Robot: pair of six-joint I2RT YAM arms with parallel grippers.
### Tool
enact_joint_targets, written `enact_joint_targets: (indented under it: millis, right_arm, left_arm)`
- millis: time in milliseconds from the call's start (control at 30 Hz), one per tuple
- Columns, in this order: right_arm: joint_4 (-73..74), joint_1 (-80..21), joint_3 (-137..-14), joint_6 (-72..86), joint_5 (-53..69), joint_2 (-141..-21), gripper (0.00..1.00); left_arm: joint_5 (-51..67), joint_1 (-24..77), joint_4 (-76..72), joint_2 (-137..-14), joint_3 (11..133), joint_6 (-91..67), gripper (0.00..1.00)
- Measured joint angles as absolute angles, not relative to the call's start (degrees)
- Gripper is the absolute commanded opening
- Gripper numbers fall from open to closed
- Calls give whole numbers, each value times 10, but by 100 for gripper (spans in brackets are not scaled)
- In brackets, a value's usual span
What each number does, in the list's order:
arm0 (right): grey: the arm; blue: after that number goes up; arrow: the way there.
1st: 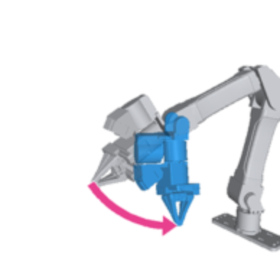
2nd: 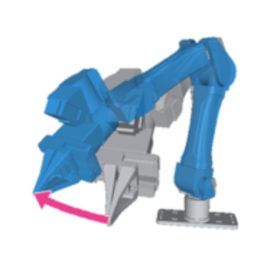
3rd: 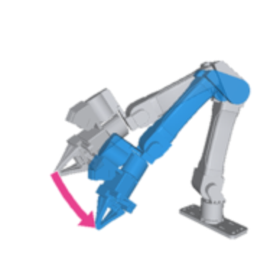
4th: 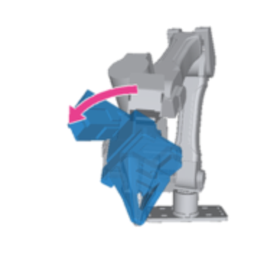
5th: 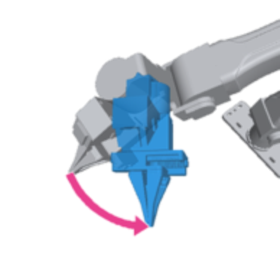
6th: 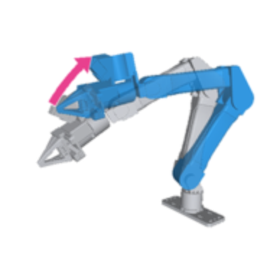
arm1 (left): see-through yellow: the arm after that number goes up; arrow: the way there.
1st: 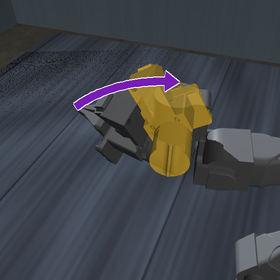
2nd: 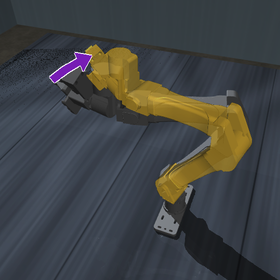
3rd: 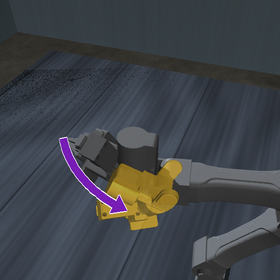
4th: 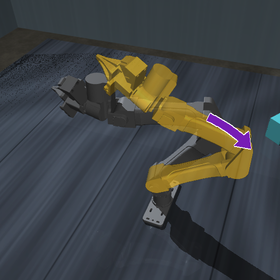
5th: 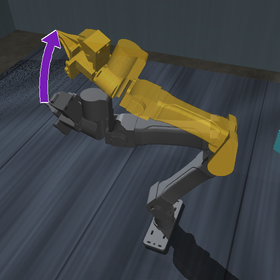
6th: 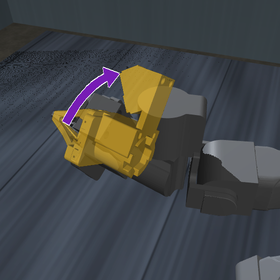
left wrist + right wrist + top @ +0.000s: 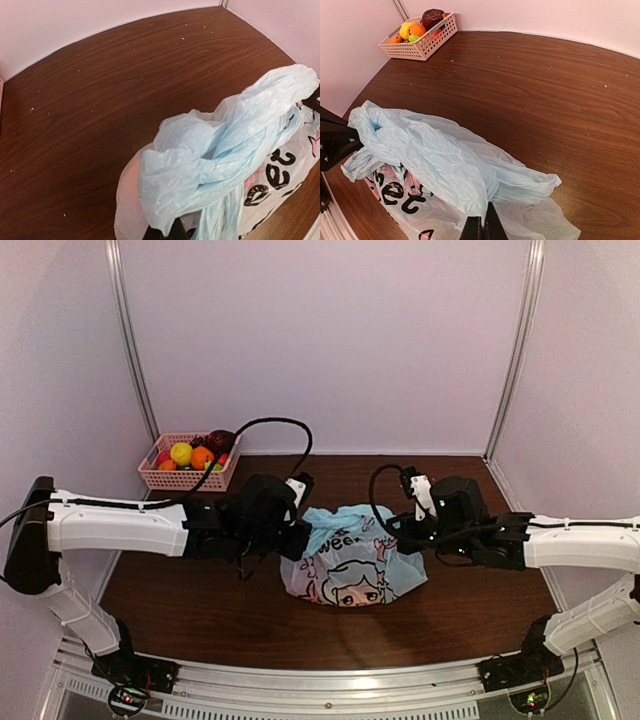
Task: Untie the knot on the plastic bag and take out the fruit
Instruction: Untie the bag handles from the takeout bag.
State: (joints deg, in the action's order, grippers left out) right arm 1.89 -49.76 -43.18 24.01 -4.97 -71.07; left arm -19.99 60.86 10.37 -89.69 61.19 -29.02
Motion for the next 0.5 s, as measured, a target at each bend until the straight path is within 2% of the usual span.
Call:
enact_joint_targets:
  millis: [67, 100, 167, 233, 300, 367, 500]
  right_arm:
    - [19, -498, -432, 244, -50, -709, 49]
    - [20, -497, -432, 243, -51, -707, 62]
    - [24, -497, -429, 242, -53, -694, 77]
    - [32, -497, -423, 238, -55, -668, 85]
    - [40, -497, -420, 237, -58, -640, 91]
    - [48, -497, -419, 228, -63, -611, 96]
    - [63, -496, -419, 213, -76, -582, 98]
  left_arm:
    - [-195, 609, 104, -896, 612, -286, 35]
    - [-190, 609, 105, -895, 612, -279, 46]
    - [-178, 608, 108, -889, 612, -268, 65]
    - [-164, 608, 113, -877, 612, -254, 79]
    - [-152, 608, 115, -861, 612, -242, 85]
    - [-136, 608, 116, -843, 612, -233, 88]
    - [-101, 608, 121, -826, 624, -210, 90]
